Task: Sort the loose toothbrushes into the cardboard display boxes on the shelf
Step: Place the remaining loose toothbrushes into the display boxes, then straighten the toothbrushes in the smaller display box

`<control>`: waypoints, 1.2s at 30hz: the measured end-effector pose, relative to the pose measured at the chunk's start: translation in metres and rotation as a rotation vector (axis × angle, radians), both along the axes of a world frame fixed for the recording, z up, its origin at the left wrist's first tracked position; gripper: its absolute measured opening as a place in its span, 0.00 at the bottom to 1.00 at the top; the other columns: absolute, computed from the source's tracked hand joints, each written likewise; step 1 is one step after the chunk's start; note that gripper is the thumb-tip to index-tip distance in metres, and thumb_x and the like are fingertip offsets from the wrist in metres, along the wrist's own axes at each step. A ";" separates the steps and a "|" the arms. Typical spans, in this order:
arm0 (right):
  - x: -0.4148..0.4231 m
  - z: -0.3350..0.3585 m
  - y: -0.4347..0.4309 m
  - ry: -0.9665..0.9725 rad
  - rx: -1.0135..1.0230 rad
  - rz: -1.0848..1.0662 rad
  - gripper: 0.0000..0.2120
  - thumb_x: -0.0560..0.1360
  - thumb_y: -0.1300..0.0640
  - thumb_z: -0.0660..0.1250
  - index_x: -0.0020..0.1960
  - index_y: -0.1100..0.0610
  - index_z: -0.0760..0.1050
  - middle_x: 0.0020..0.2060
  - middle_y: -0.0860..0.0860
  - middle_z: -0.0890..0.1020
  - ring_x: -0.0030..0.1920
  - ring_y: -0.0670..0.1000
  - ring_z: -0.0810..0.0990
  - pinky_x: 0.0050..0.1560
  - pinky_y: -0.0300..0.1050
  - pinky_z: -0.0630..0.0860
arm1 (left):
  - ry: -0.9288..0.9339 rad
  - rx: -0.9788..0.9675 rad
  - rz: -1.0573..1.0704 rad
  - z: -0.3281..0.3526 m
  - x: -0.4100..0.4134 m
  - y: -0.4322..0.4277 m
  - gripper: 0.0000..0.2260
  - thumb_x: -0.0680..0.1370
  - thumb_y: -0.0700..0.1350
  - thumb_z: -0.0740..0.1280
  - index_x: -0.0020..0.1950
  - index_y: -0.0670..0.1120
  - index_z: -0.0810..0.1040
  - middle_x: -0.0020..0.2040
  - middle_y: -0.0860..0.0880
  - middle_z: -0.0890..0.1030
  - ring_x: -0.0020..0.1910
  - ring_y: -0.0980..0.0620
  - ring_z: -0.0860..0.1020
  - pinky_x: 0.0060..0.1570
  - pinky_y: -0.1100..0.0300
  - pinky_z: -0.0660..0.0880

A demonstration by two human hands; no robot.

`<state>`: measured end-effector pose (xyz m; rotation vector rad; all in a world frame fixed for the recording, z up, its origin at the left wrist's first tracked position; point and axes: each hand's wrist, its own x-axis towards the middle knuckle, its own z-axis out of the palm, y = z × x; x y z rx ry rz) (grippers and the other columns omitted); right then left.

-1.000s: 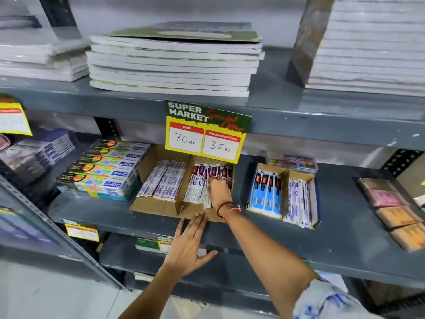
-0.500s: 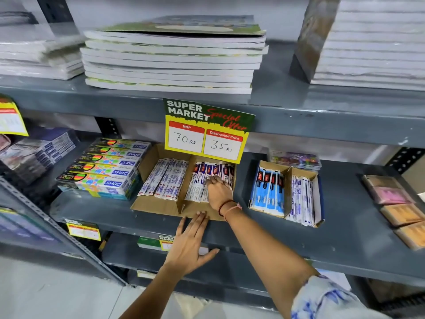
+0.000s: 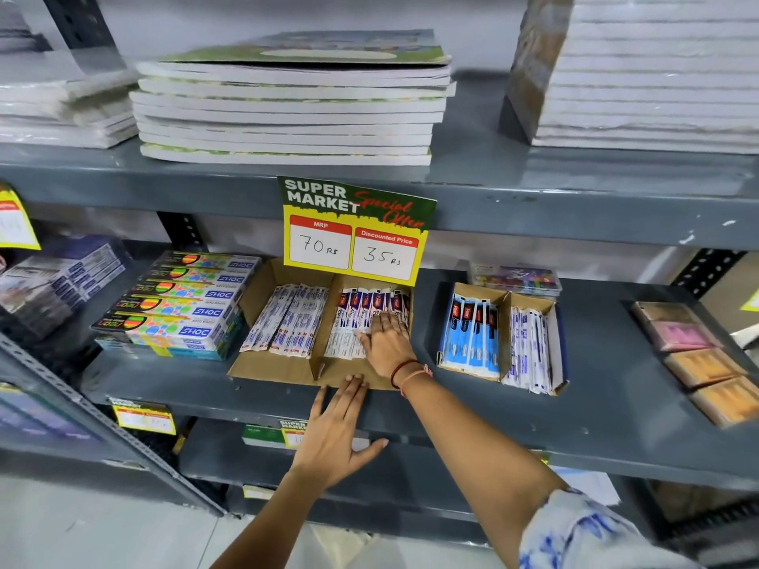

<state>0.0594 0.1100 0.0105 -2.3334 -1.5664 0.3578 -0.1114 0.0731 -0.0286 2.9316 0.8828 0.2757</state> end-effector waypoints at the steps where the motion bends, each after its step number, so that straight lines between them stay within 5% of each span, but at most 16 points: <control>1: -0.001 0.003 -0.002 0.003 0.008 0.004 0.29 0.82 0.47 0.50 0.74 0.66 0.56 0.74 0.63 0.60 0.76 0.60 0.55 0.78 0.54 0.51 | -0.002 0.000 0.000 0.001 0.000 0.000 0.37 0.75 0.68 0.52 0.70 0.40 0.66 0.70 0.43 0.69 0.70 0.47 0.63 0.67 0.46 0.54; 5: -0.004 0.019 -0.013 0.002 0.100 0.067 0.23 0.82 0.54 0.52 0.73 0.64 0.58 0.74 0.61 0.63 0.76 0.58 0.58 0.77 0.52 0.53 | -0.058 -0.011 0.010 0.003 0.003 0.000 0.37 0.75 0.68 0.50 0.70 0.40 0.67 0.68 0.43 0.71 0.70 0.48 0.63 0.67 0.46 0.55; 9: -0.003 0.039 -0.035 -0.035 0.350 0.097 0.19 0.78 0.63 0.58 0.68 0.64 0.68 0.66 0.60 0.74 0.68 0.57 0.70 0.72 0.51 0.66 | -0.135 -0.004 0.007 0.009 0.013 0.002 0.35 0.75 0.66 0.52 0.71 0.41 0.66 0.69 0.43 0.69 0.70 0.49 0.61 0.68 0.49 0.51; 15: 0.036 0.049 -0.080 -0.047 0.587 -0.184 0.17 0.70 0.74 0.63 0.57 0.69 0.76 0.53 0.64 0.81 0.56 0.62 0.78 0.62 0.54 0.76 | -0.202 -0.013 -0.105 0.032 0.057 -0.002 0.29 0.78 0.60 0.52 0.71 0.40 0.65 0.71 0.43 0.67 0.71 0.49 0.61 0.69 0.48 0.52; 24: 0.080 0.019 -0.121 0.022 0.179 -0.258 0.25 0.75 0.73 0.56 0.72 0.65 0.62 0.71 0.63 0.67 0.73 0.59 0.64 0.74 0.48 0.63 | -0.258 -0.187 -0.128 0.043 0.126 -0.019 0.24 0.80 0.46 0.54 0.75 0.41 0.55 0.76 0.45 0.54 0.74 0.51 0.53 0.69 0.61 0.47; 30: 0.085 0.009 -0.131 -0.007 0.035 -0.190 0.26 0.77 0.70 0.55 0.74 0.65 0.57 0.75 0.61 0.60 0.77 0.57 0.56 0.78 0.47 0.55 | -0.134 -0.251 -0.080 0.034 0.132 -0.019 0.25 0.80 0.43 0.54 0.76 0.43 0.50 0.77 0.48 0.50 0.73 0.52 0.54 0.69 0.58 0.53; 36: 0.086 -0.002 -0.135 -0.022 -0.040 -0.250 0.22 0.82 0.55 0.50 0.75 0.62 0.56 0.76 0.61 0.58 0.77 0.58 0.54 0.77 0.52 0.56 | -0.150 -0.205 -0.107 0.033 0.136 -0.029 0.26 0.80 0.44 0.55 0.76 0.43 0.50 0.76 0.47 0.52 0.73 0.52 0.55 0.68 0.59 0.53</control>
